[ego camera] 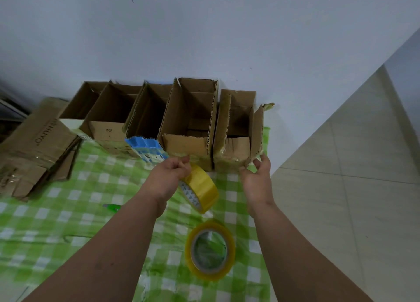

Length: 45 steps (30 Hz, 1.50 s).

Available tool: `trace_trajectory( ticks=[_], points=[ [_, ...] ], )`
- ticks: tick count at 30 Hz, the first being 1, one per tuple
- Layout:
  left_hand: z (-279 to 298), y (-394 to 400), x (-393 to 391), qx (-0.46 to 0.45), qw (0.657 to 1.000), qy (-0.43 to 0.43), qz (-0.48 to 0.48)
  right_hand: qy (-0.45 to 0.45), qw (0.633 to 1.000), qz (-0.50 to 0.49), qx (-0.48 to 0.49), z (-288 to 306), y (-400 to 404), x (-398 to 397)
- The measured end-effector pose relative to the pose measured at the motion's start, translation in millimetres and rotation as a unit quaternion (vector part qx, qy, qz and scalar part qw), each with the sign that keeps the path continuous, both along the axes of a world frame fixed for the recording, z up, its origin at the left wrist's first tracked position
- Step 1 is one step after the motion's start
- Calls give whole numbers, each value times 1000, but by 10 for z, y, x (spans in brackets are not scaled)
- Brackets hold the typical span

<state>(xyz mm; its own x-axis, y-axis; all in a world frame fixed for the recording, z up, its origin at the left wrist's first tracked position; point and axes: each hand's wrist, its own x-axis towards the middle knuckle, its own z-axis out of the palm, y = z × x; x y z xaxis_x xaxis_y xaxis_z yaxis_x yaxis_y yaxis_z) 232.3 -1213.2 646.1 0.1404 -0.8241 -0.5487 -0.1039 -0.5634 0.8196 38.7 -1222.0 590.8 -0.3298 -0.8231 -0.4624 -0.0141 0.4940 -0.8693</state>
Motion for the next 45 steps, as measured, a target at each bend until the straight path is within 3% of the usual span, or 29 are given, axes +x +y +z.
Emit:
trace_trajectory(
  ticks=[8,12,14,19,24,30,37,45],
  points=[
    [112,196,142,-71,993,0,90,-9,1000,-18,15,88,246,13],
    [161,360,280,-100,985,2,143,68,998,-17,9,186,413,175],
    [181,460,365,-102,983,-5,156,81,996,19,-21,269,539,353],
    [247,726,654,-112,979,-29,168,4,981,171,-97,522,834,1039],
    [312,970,1028,-137,981,-52,124,-42,958,276,-70,654,959,1709],
    [355,1130,1696,-197,975,-72,69,-215,943,244,74,741,998,2362],
    [304,1258,2573,-246,957,-144,61,-232,943,233,38,787,1101,3230],
    [301,1367,3394,-308,899,-303,-67,-280,912,292,69,760,1056,3885]
  ],
)
